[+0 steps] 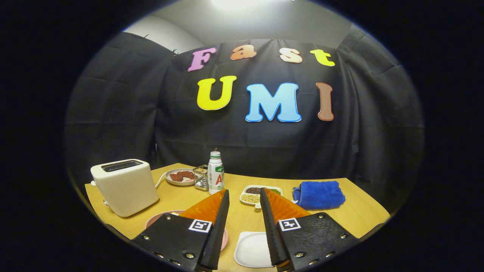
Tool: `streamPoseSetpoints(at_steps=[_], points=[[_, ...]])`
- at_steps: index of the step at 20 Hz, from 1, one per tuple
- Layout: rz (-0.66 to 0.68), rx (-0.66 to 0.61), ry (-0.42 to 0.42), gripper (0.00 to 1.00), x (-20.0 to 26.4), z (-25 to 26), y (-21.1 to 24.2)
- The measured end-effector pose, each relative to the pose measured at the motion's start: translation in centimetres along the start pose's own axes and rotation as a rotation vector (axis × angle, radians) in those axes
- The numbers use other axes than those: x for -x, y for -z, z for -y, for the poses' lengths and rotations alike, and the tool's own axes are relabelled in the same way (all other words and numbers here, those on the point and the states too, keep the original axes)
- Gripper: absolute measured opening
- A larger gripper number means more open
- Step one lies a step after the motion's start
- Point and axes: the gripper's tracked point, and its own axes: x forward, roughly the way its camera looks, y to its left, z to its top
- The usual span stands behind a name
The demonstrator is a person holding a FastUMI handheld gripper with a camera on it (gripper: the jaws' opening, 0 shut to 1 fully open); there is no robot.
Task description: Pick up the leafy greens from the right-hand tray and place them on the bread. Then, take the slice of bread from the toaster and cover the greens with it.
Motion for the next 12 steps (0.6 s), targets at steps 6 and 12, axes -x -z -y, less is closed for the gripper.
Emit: streamPoseSetpoints(at_steps=[6, 12], points=[[0.001, -0.057, 0.076, 0.5, 3.1, 10.5, -1.5], [0.032, -0.127, 0.163, 0.5, 6.6, 20.5, -2.1]])
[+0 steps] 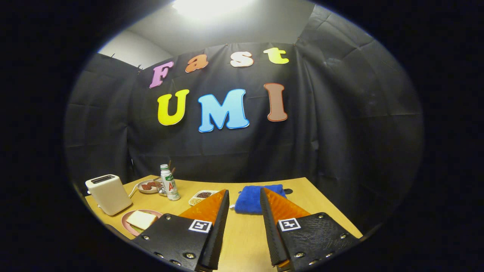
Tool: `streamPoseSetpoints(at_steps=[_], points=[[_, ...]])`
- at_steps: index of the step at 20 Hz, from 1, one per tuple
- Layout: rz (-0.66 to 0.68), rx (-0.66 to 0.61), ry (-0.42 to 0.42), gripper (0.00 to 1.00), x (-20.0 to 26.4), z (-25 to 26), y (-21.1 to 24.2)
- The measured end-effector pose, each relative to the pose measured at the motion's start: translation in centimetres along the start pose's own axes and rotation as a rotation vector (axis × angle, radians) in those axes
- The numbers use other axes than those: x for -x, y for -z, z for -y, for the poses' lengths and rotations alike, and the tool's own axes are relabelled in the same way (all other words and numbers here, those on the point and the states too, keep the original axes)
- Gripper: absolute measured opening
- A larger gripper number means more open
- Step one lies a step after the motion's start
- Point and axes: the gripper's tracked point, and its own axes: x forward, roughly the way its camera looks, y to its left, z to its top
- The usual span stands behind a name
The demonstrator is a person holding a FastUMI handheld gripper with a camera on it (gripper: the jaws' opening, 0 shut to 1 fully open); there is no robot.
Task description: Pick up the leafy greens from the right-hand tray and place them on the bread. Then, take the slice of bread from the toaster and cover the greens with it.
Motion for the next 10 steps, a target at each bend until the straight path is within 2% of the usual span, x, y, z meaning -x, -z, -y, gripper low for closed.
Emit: streamPoseSetpoints(at_steps=[3, 7, 10], points=[[0.014, 0.011, 0.016, 0.5, 1.0, 3.5, -0.2], [0.036, 0.09, 0.046, 0.5, 2.5, 8.3, -0.6], [0.05, 0.078, 0.058, 0.5, 3.5, 11.6, -0.6]])
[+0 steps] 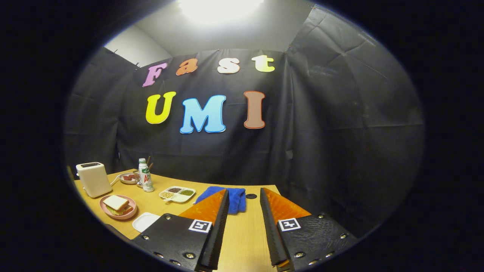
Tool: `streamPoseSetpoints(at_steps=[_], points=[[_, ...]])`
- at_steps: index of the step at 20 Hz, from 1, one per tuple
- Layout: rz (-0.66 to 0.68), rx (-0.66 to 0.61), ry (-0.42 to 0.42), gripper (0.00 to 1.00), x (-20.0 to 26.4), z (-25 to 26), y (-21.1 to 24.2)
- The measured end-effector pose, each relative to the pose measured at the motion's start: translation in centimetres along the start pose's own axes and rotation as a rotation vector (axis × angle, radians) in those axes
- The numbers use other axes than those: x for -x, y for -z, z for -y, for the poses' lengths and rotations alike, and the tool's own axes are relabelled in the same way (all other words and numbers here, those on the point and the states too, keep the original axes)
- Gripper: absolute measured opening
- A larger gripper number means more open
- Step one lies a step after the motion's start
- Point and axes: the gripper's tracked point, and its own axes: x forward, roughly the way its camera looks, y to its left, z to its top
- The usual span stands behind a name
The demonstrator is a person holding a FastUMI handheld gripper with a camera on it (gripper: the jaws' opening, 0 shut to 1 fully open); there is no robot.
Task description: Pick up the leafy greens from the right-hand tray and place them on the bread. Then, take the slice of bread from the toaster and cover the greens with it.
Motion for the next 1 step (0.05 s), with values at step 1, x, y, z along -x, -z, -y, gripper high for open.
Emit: streamPoseSetpoints(at_steps=[1], points=[[0.008, 0.0, 0.006, 0.5, 0.0, 1.23, 0.26]])
